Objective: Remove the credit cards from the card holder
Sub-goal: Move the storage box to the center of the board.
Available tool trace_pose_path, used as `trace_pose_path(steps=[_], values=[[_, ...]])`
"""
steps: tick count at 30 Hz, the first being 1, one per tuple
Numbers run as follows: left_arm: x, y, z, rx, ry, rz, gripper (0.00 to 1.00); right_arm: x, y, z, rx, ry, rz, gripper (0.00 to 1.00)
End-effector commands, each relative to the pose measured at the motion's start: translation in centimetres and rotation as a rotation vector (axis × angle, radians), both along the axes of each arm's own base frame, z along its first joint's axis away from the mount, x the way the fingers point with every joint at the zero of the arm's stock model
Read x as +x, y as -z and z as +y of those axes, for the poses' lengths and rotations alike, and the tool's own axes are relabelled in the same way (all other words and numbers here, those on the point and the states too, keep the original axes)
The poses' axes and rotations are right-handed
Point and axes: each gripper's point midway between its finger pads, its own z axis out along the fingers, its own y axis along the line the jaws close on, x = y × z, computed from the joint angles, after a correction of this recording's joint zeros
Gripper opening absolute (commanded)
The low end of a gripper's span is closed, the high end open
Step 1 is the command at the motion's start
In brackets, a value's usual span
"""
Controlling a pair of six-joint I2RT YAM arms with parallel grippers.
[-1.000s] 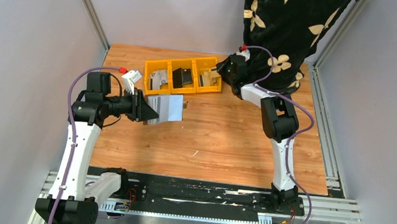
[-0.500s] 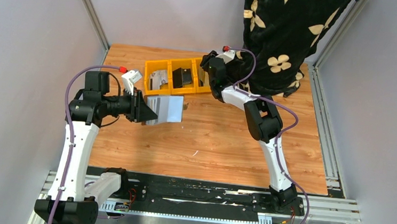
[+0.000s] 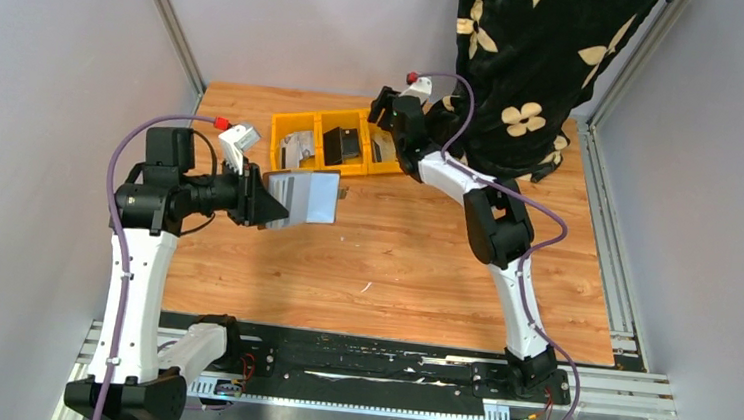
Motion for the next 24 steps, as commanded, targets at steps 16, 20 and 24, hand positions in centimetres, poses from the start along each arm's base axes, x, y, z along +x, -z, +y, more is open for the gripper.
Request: trace_pose_path(steps=[16,20,24], values=[[-0.7,-2.3,1.1,0.041,-0.011,-0.075,0.0,-2.4,6.5,6.1,-0.275,-0.262,0.249,0.58],[-0.9,-2.6,1.1,0.037,-0.01,-0.082,0.0,-3.2,6.9,6.2,-0.287,-0.245,0.263,0.31],[-1.1,-2.8,1.1,0.039,-0.012,-0.093,0.0,-5.5,6.7,5.5,-0.303,-0.193,0.271,0.06]])
